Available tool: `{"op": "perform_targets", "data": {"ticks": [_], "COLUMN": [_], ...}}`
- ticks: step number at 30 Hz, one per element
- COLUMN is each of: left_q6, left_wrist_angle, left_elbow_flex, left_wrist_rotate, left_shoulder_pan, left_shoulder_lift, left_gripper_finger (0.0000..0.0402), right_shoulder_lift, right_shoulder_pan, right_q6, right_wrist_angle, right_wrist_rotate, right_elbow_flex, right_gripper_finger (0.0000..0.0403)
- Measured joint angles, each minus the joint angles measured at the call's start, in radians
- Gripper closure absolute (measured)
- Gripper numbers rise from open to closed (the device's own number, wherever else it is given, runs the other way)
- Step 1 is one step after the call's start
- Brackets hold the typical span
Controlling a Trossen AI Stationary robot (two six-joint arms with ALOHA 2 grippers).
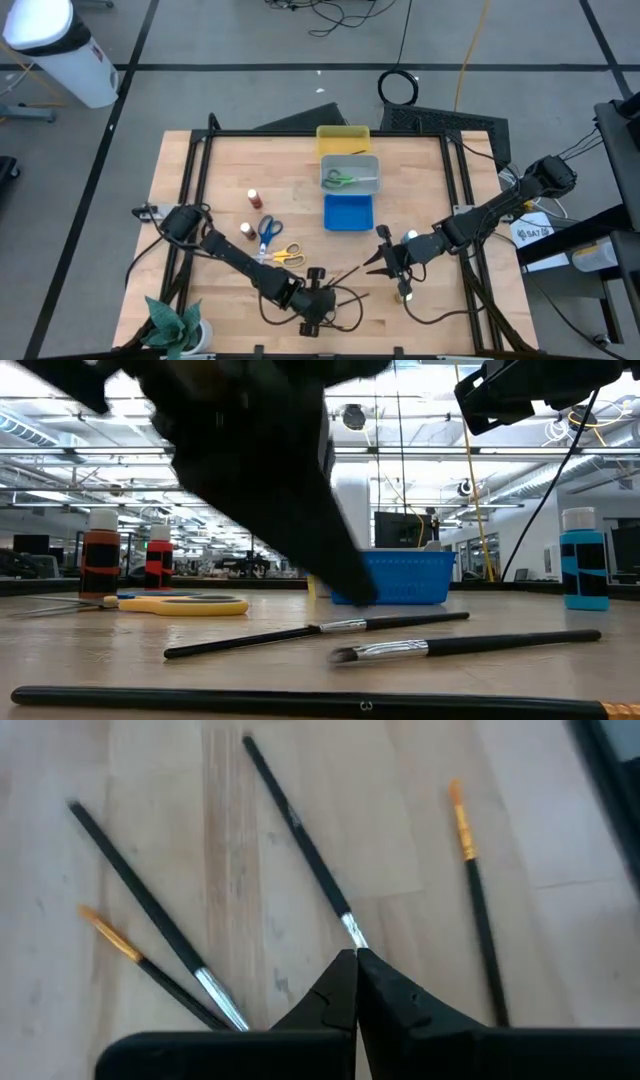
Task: Pick & Place Paint Supplies
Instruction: Put the bottom silver paint brush into the yellow bin
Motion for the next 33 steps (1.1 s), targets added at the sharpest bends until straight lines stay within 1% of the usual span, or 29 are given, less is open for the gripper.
{"op": "perform_targets", "data": {"ticks": [6,9,17,24,33], "left_q6": [-0.008,-0.009,-0.009,-0.009,-0.024], "left_wrist_angle": [0.008,0.000,0.009,0.042,0.016], "left_elbow_flex": [0.000,0.000,0.000,0.000,-0.001], "left_wrist_rotate": [-0.003,0.013,0.018,0.040,0.050], "left_shoulder_pan": [-0.007,-0.008,-0.007,-0.004,0.003], "left_shoulder_lift": [0.002,0.002,0.003,0.018,0.022], "left_gripper_finger": [0.0395,0.0398,0.0398,0.0398,0.0395], "right_shoulder_lift": [0.000,0.000,0.000,0.000,0.000], "right_shoulder_pan": [0.000,0.000,0.000,0.000,0.000], "right_q6": [0.007,0.007,0.005,0.006,0.006], "right_wrist_angle": [0.002,0.002,0.002,-0.001,-0.005], "right_wrist_rotate": [0.000,0.000,0.000,0.000,0.000], "right_elbow_flex": [0.000,0.000,0.000,-0.001,-0.001], "right_gripper_finger": [0.0324,0.0324,0.0326,0.0328,0.0328]}}
